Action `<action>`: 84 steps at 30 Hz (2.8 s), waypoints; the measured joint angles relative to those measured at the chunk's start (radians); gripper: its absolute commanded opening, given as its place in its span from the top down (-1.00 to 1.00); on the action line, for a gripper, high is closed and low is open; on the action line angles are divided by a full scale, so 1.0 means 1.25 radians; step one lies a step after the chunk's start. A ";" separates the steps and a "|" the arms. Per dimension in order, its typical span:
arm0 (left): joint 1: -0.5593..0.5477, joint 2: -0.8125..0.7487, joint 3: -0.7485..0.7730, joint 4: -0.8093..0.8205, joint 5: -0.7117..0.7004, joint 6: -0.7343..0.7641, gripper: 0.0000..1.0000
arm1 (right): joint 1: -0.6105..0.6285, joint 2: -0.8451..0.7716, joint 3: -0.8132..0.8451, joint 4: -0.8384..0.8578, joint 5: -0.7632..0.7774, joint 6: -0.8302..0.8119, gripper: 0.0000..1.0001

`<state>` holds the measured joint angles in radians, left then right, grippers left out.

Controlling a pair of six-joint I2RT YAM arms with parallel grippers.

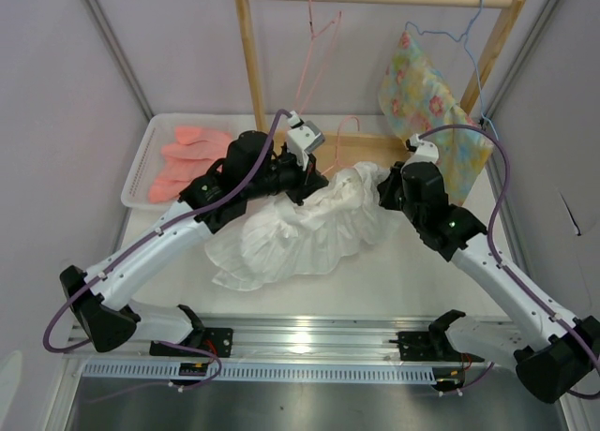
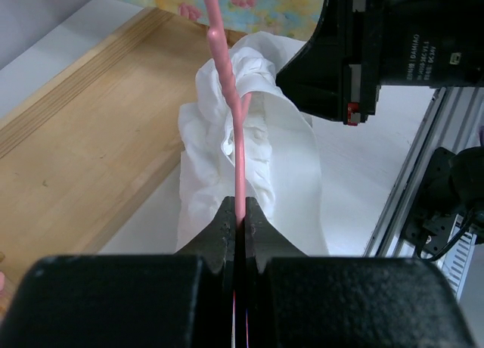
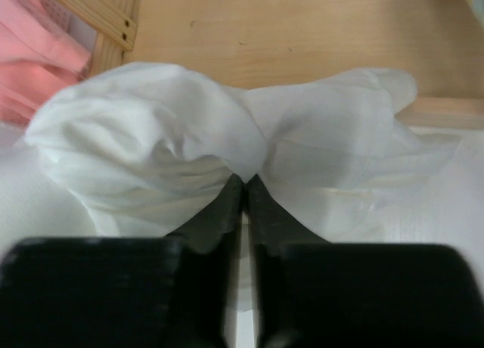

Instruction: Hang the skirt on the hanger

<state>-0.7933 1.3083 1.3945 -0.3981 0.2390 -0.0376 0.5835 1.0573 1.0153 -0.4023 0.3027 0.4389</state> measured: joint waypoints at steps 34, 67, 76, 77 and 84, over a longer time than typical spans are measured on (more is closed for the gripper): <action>-0.092 0.432 0.763 -0.069 -0.519 -0.010 1.00 | -0.210 -0.190 0.226 -0.175 -0.093 0.056 -0.68; -0.119 0.708 0.833 0.439 -0.700 0.259 1.00 | -0.210 -0.321 0.278 -0.282 -0.060 0.067 -0.69; -0.089 0.764 0.856 0.505 -0.627 0.252 1.00 | -0.210 -0.337 0.265 -0.293 -0.071 0.057 -0.68; -0.084 0.769 0.856 0.510 -0.621 0.250 1.00 | -0.210 -0.338 0.261 -0.294 -0.074 0.056 -0.68; -0.052 0.814 0.877 0.540 -0.578 0.217 1.00 | -0.210 -0.338 0.253 -0.316 -0.088 0.045 -0.68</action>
<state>-0.8589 2.3253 2.4912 0.2771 -0.4839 0.2340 0.3210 0.6342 1.3312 -0.7971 0.1932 0.4950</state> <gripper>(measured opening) 0.032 0.840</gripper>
